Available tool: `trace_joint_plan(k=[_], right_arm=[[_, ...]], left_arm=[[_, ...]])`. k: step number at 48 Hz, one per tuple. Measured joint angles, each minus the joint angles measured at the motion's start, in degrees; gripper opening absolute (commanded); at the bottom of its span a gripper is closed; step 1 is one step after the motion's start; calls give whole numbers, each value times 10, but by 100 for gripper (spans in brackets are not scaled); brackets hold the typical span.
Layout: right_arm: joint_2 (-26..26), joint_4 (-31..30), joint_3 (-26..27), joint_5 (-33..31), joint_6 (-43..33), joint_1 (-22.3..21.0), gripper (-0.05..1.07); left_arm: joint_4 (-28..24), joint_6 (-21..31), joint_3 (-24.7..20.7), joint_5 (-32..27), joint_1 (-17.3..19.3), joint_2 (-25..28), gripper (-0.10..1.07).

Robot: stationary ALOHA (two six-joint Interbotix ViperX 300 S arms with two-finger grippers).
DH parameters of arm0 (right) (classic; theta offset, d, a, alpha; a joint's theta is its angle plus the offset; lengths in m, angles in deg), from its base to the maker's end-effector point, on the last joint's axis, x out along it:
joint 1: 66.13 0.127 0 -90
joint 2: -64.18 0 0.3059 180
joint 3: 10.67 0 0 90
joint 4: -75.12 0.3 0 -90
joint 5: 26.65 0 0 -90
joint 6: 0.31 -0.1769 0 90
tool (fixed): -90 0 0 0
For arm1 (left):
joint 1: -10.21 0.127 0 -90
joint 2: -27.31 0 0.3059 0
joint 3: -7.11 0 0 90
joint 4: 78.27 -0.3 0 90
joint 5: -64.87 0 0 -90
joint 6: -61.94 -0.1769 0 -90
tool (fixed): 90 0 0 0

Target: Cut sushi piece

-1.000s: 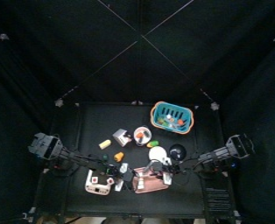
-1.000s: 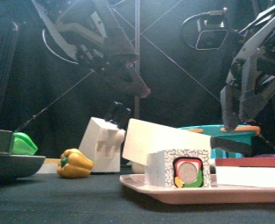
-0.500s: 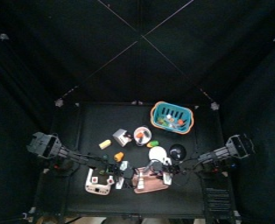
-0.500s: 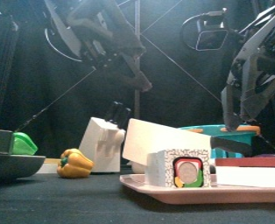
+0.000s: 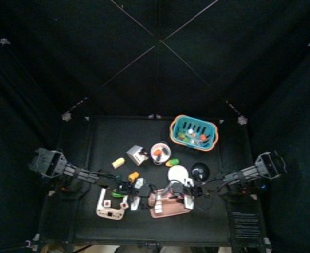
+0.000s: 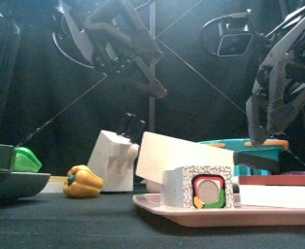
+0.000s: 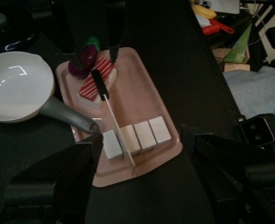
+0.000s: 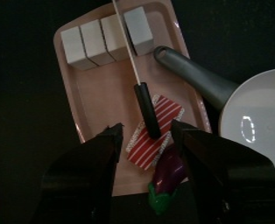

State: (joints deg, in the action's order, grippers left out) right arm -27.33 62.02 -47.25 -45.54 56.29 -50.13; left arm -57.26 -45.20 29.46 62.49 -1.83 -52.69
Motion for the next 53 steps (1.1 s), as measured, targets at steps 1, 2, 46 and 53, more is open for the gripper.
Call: trace_joint_plan(k=[1, 2, 46, 53], right_arm=[[0, 1, 0, 0, -1, 0, 84], [0, 1, 0, 0, -1, 1, 84], [9, 0, 0, 0, -1, 1, 84], [9, -1, 0, 0, 0, 0, 84]], left_arm=[[-2, -1, 0, 0, 0, 0, 101], [-4, -1, 0, 0, 0, -1, 101], [-229, 121, -179, -234, -27, 14, 101], [-320, 236, -149, -234, -40, 14, 101]])
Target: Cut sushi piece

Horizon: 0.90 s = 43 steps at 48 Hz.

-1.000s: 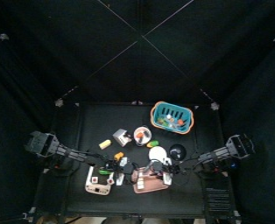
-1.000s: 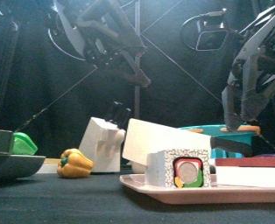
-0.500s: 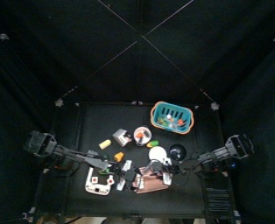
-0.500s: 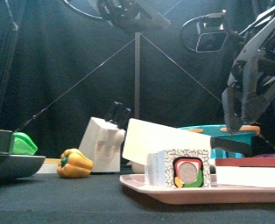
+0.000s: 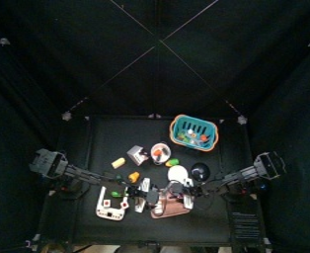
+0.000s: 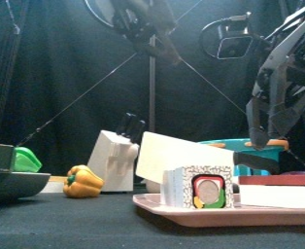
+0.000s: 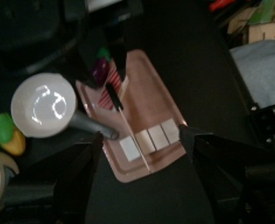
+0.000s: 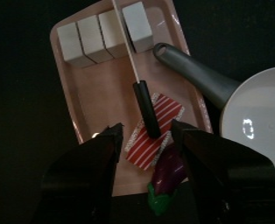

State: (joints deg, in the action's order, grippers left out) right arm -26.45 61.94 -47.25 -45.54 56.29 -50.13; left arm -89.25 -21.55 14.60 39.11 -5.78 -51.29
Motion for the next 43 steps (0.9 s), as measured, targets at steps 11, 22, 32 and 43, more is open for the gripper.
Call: trace_joint_plan(k=[11, 22, 32, 43], right_arm=[[-1, -1, 0, 1, 3, 0, 84], [-1, -4, 0, 6, 3, 1, 84], [0, -6, 0, 10, 3, 1, 83], [13, -7, 0, 14, 3, -1, 83]], left_arm=[[-136, 188, 66, 54, -17, 0, 101], [-207, 305, 136, 187, -14, 6, 101], [-207, 311, 143, 187, -10, 37, 101], [-202, 314, 129, 140, -10, 69, 101]])
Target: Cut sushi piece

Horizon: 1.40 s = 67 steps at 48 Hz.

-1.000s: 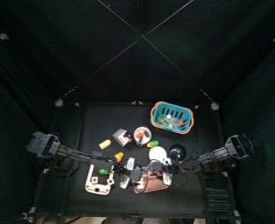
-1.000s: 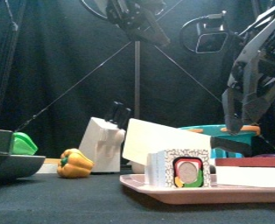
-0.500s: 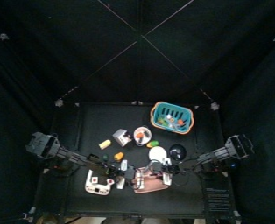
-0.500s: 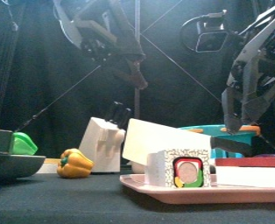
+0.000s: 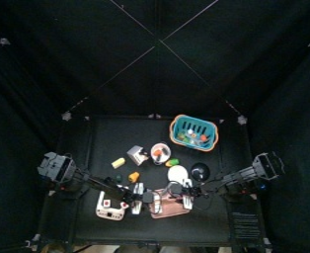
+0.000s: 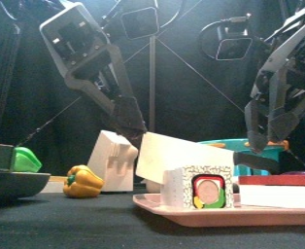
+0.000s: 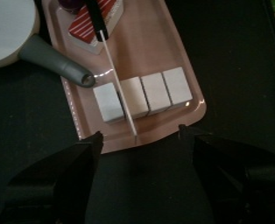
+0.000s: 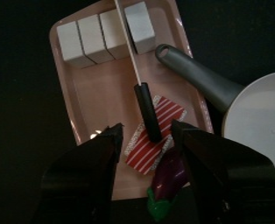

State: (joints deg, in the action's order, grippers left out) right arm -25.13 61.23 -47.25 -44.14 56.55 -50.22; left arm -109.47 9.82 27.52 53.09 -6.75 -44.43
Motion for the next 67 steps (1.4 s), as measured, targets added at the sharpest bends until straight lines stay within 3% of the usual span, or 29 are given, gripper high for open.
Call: trace_joint_plan(k=[38, 57, 67], right_arm=[[9, -12, 1, 16, -1, -2, 83], [9, -12, -1, 19, -1, -4, 83], [17, -15, -1, 26, -1, -11, 83]], left_arm=[[92, 2, 5, 31, 21, 11, 100], [98, 2, 8, 30, 25, 11, 74], [98, 2, 8, 41, 25, 12, 73]])
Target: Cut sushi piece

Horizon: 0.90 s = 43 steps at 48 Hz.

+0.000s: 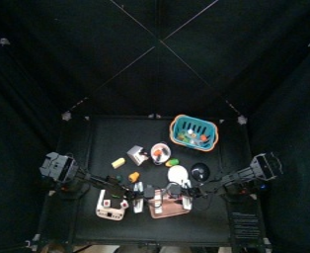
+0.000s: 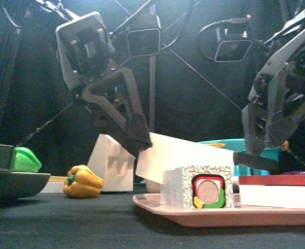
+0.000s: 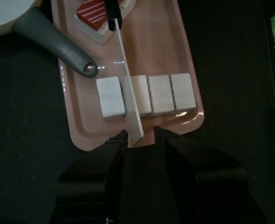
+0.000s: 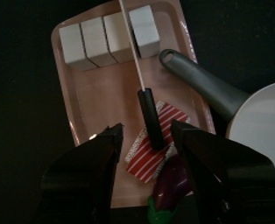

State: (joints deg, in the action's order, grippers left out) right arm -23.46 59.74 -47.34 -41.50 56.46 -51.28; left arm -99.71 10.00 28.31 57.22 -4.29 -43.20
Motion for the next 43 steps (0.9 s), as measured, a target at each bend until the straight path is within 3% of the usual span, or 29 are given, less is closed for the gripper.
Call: trace_joint_plan(k=[12, 19, 29, 43], right_arm=[[18, -11, 1, 0, 0, -3, 82], [24, -19, 7, 0, 0, -5, 76], [25, -26, 9, 0, 0, -7, 65], [40, -25, 16, 1, 1, -10, 63]], left_arm=[[0, 0, 0, 0, 0, 11, 72], [0, 0, -1, 0, 0, 12, 70], [0, 0, -1, 0, 1, 13, 61], [-2, -2, -3, 6, 10, 13, 55]])
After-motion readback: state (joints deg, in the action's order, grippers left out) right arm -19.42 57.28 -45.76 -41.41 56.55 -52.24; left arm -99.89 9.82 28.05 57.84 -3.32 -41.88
